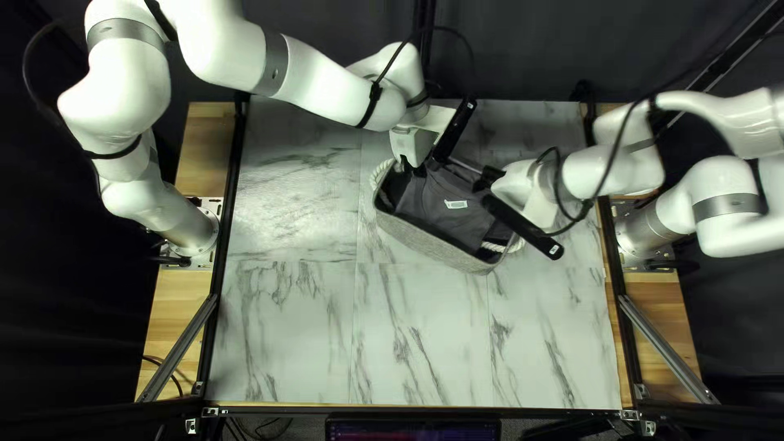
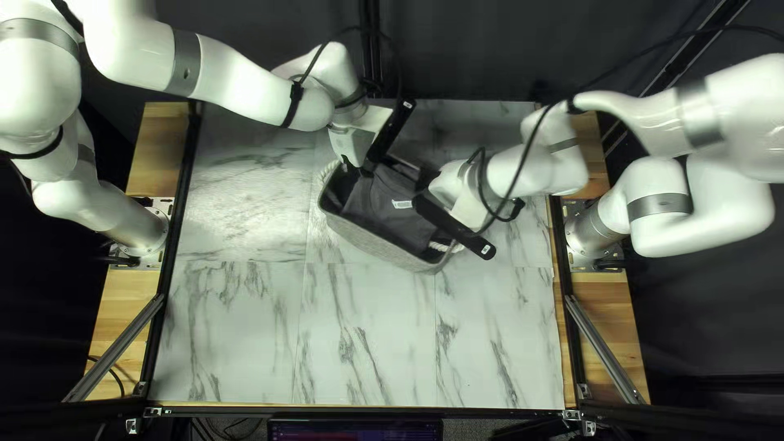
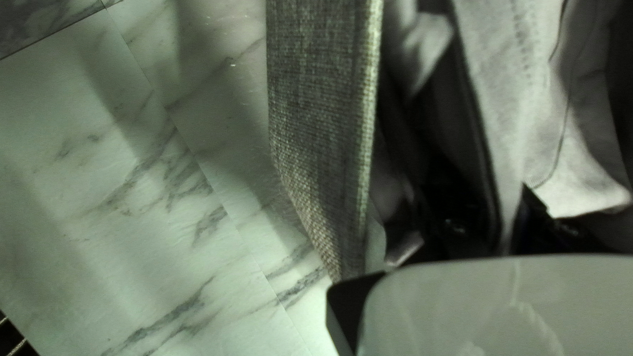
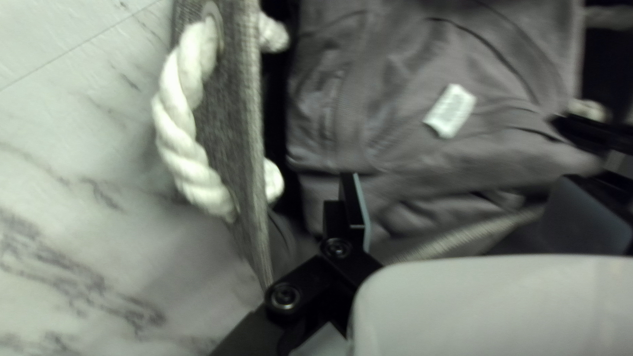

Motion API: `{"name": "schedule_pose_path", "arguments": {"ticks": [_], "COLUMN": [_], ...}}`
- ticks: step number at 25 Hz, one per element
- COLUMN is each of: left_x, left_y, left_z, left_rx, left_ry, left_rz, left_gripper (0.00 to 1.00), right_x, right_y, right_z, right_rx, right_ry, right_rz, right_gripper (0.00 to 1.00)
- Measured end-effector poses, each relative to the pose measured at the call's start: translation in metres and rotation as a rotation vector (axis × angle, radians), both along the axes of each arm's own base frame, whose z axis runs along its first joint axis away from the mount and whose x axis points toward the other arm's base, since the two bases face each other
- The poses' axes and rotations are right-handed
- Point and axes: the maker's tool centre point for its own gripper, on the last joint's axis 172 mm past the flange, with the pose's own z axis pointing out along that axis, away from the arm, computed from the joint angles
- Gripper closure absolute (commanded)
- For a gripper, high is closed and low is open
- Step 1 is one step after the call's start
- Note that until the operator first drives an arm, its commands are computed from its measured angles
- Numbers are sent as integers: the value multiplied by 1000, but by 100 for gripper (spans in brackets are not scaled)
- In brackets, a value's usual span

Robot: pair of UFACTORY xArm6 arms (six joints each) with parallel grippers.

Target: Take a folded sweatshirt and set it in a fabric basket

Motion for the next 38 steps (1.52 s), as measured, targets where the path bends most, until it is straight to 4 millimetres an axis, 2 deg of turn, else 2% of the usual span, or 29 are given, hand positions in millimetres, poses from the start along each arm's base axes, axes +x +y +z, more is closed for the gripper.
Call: {"name": "schedule_pose_path", "arguments": {"ticks": [5,9,15,16,17,18,25,29,35,38], "left_x": [0,-1,-3,-3,-3,-3,-8,-11,-23,-42], "left_y": [-1,-1,-1,-1,-2,-1,0,-1,-16,-28], "left_z": [-1,-1,-3,-3,-3,-3,1,14,61,92], "left_rx": [-2,-2,-2,-3,-3,-3,2,10,34,53], "left_ry": [2,0,-3,-3,-2,-2,-7,-17,-47,-63], "left_rz": [-1,-1,0,-1,-1,-1,13,9,-28,-50], "left_gripper": [99,92,95,60,18,0,0,0,0,0], "right_x": [-19,-29,-38,-39,-39,-39,-37,-37,-36,-37], "right_y": [-1,-10,-26,-27,-27,-27,-27,-29,-38,-46], "right_z": [39,52,69,70,70,71,69,73,81,89], "right_rx": [-58,-74,-48,-43,-38,-35,-20,-12,44,82], "right_ry": [-60,-86,-138,-144,-148,-151,-160,-171,-207,-218], "right_rz": [-2,0,-36,-41,-44,-47,-59,-76,-127,-164], "right_gripper": [0,0,0,0,0,0,0,0,0,0]}}
